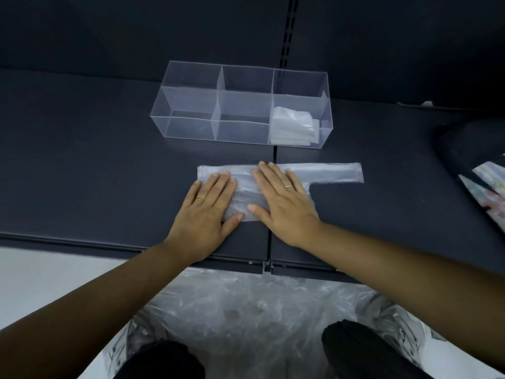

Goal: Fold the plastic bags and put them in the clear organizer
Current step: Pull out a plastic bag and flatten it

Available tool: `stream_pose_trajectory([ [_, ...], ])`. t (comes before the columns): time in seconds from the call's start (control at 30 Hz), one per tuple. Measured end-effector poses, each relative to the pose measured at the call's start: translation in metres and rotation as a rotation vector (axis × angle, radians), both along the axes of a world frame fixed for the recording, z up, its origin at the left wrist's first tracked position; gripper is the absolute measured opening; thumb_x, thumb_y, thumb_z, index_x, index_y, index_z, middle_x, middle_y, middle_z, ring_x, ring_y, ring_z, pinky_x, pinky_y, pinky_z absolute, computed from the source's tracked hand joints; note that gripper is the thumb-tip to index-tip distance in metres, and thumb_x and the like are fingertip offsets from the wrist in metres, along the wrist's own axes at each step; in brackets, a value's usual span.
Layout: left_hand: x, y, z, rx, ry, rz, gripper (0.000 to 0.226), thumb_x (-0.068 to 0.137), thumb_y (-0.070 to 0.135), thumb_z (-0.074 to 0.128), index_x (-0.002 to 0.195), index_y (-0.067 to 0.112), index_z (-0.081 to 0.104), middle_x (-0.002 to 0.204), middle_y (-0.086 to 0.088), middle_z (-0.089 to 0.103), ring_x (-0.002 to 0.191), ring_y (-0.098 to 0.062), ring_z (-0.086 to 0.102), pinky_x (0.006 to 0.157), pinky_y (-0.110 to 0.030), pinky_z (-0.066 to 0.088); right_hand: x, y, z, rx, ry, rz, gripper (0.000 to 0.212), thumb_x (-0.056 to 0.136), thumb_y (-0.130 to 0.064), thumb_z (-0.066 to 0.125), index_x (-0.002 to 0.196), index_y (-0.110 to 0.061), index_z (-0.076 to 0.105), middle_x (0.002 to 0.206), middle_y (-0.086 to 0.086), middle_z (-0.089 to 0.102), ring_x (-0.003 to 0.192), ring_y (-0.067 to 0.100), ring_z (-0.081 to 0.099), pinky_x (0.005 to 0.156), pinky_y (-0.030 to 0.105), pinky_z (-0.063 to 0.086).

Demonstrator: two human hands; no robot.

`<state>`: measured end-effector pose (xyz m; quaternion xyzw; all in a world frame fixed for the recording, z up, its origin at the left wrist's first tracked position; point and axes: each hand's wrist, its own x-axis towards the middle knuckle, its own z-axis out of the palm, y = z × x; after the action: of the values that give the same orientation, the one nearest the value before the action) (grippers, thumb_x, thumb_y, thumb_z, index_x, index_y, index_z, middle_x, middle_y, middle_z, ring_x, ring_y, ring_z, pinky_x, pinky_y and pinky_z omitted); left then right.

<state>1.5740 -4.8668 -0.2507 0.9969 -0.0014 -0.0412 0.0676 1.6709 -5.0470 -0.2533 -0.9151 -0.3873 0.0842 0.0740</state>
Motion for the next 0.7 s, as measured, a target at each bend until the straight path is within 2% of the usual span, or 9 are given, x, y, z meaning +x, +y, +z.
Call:
stream_pose_trajectory([
  [0.17,-0.007,0.021,0.001,0.059,0.048,0.087,0.1,0.078,0.078,0.001,0.153,0.011,0.001,0.161,-0.004,-0.003,0.148,-0.016,-0.007,0.12,-0.041,-0.001,0.02,-0.043,-0.005,-0.053,-0.039,-0.078,0.076,0.094,-0.064,0.012,0.154,-0.018,0.0,0.161,-0.001,-0.006,0.145,0.01,-0.015,0.118,0.035,-0.012],
  [0.3,-0.007,0.021,0.003,0.051,0.075,0.092,0.103,0.074,0.08,-0.003,0.152,0.012,-0.006,0.16,-0.003,-0.01,0.147,-0.015,-0.012,0.12,-0.039,-0.005,0.045,-0.093,-0.001,-0.113,-0.034,-0.324,0.079,0.091,-0.063,0.012,0.154,-0.017,0.001,0.162,0.002,-0.005,0.148,0.015,-0.009,0.119,0.038,-0.008],
  [0.4,-0.005,0.022,0.008,0.013,0.083,0.111,0.105,0.075,0.085,0.004,0.151,0.014,-0.01,0.16,-0.003,-0.016,0.145,-0.015,-0.018,0.118,-0.037,-0.012,0.048,-0.113,0.012,-0.034,-0.098,-0.471,0.07,0.096,-0.051,0.035,0.152,-0.012,0.017,0.161,0.009,0.007,0.148,0.024,0.003,0.119,0.044,-0.001],
  [0.47,-0.004,0.019,0.015,-0.033,-0.005,0.071,0.099,0.083,0.079,0.024,0.152,0.012,0.001,0.161,-0.006,-0.008,0.147,-0.019,-0.011,0.119,-0.036,-0.01,0.041,-0.112,0.023,0.181,-0.141,-0.353,0.057,0.091,-0.036,0.06,0.138,-0.009,0.044,0.148,0.014,0.035,0.137,0.033,0.031,0.113,0.046,0.019],
  [0.53,-0.004,0.01,0.021,-0.128,-0.129,-0.04,0.083,0.09,0.062,0.045,0.15,0.008,0.025,0.16,-0.008,0.013,0.148,-0.021,0.007,0.12,-0.034,0.0,0.028,-0.104,0.03,0.331,-0.055,-0.151,0.037,0.08,-0.029,0.074,0.112,-0.012,0.064,0.12,0.007,0.056,0.113,0.028,0.051,0.099,0.04,0.036],
  [0.6,-0.005,-0.003,0.024,-0.214,-0.142,-0.141,0.072,0.09,0.05,0.053,0.146,0.009,0.036,0.156,-0.006,0.026,0.146,-0.018,0.017,0.119,-0.029,0.004,0.016,-0.097,0.03,0.339,0.074,-0.067,0.028,0.074,-0.023,0.081,0.096,-0.013,0.07,0.104,0.002,0.057,0.1,0.022,0.053,0.093,0.036,0.04],
  [0.7,-0.003,-0.02,0.021,-0.259,-0.065,-0.221,0.073,0.091,0.048,0.055,0.15,0.013,0.028,0.158,0.0,0.02,0.147,-0.011,0.01,0.118,-0.021,-0.004,0.011,-0.091,0.026,0.345,0.14,-0.139,0.018,0.076,-0.018,0.08,0.091,-0.012,0.072,0.099,0.003,0.056,0.097,0.023,0.054,0.092,0.039,0.04],
])
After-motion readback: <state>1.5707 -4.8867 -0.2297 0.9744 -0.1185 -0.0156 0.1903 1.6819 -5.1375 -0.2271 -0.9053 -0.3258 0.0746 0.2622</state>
